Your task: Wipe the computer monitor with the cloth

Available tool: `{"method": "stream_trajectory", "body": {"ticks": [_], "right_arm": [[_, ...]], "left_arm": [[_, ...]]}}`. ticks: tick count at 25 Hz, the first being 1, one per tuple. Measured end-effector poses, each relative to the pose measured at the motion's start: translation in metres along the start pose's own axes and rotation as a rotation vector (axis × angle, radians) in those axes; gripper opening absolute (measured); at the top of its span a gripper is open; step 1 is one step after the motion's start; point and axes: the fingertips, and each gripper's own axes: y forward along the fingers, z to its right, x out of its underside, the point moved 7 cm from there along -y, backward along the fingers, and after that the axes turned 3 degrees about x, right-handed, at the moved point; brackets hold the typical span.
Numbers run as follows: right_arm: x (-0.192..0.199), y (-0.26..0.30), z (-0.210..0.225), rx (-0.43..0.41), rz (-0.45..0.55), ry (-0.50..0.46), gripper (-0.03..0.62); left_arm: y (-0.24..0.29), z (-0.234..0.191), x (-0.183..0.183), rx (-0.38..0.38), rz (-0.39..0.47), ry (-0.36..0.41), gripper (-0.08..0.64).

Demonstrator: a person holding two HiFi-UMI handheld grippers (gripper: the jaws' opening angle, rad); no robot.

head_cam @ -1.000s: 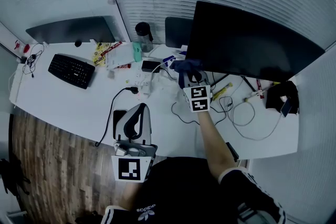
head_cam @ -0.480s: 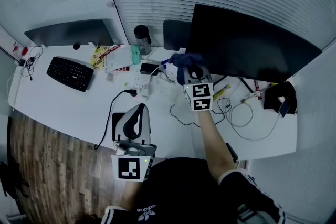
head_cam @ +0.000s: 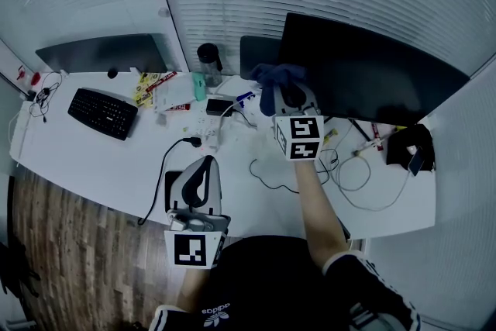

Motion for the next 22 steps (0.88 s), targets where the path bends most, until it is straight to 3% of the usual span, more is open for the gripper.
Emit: {"method": "stream_trajectory", "body": {"ticks": [22], "right_arm": [[-0.130, -0.011, 0.029, 0.033, 0.191, -0.039, 0.046]], "left_arm": [[-0.005, 0.001, -0.006, -0.004, 0.036, -0.026, 0.005]]}}
